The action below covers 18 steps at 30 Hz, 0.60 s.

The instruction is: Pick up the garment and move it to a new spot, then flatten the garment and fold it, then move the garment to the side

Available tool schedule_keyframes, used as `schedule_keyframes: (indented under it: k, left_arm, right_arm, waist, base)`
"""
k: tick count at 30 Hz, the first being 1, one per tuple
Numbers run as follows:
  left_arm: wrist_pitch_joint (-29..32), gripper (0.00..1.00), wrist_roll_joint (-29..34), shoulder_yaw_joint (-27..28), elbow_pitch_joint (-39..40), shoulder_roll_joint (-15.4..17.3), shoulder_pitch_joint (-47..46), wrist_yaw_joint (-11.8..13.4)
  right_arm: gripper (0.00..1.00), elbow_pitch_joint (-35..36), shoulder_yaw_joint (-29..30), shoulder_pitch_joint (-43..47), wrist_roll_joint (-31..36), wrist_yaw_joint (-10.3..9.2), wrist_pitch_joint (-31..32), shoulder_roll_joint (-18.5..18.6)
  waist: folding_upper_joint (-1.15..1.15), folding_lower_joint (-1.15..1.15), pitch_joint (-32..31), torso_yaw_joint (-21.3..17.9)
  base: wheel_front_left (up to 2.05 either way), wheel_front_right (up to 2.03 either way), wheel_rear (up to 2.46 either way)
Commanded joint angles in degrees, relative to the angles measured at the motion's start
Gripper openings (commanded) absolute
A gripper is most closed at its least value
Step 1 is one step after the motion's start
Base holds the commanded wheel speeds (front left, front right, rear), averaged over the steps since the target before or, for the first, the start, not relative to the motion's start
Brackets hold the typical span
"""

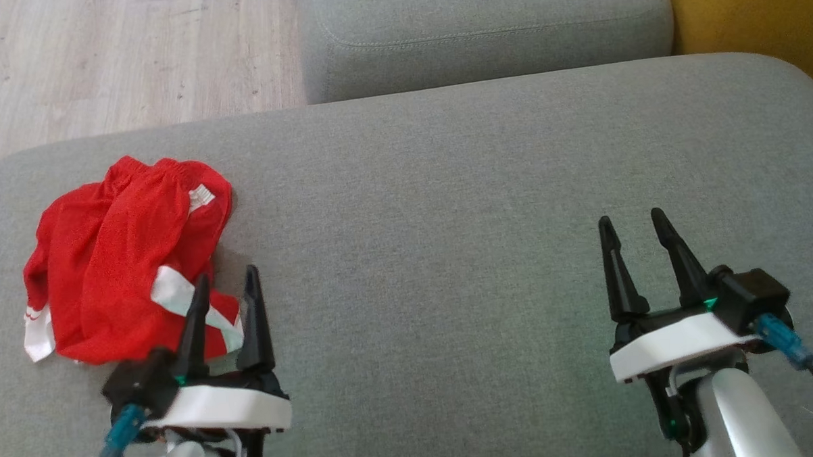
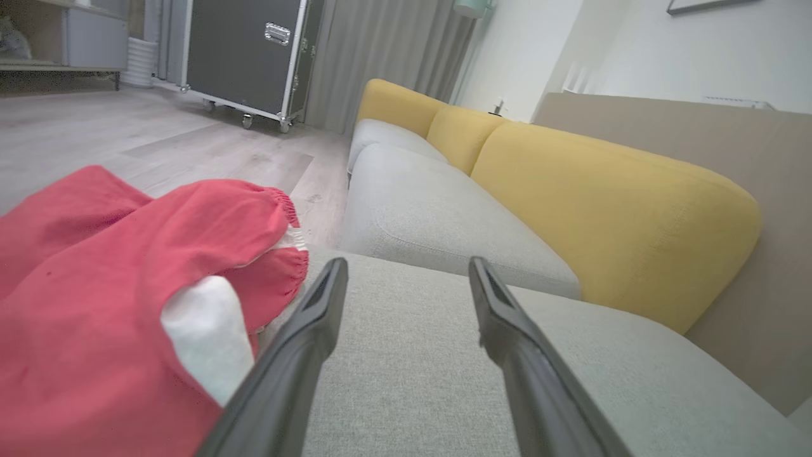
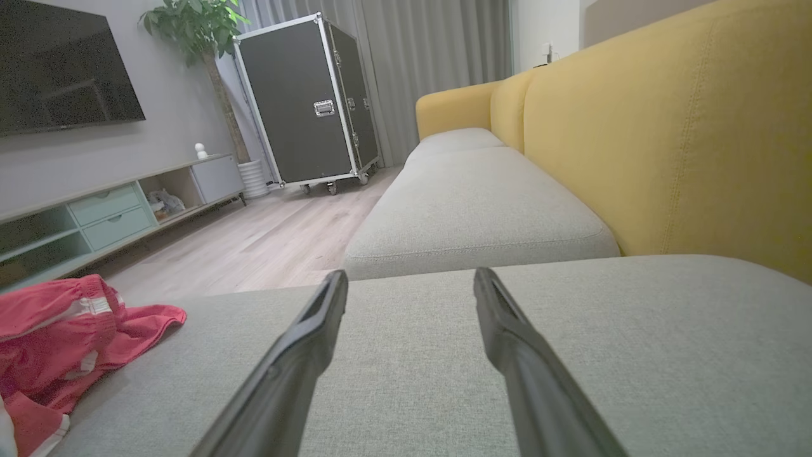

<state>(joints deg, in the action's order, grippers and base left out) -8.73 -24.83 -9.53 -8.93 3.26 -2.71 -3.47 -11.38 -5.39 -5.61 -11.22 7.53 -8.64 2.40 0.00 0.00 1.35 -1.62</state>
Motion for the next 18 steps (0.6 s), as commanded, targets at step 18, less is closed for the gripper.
schedule_keyframes:
  k: [18]
  left_arm:
    - [-3.7, 1.00, 16.0, -6.8, -1.5, 4.1, -5.5, 2.8]
  right_arm:
    - [1.00, 2.8, -2.1, -4.0, 18.6, -0.04, -3.8, 0.4]
  waist:
    - [0.00, 0.00, 0.3, -1.2]
  base:
    - [0.00, 0.00, 0.00]
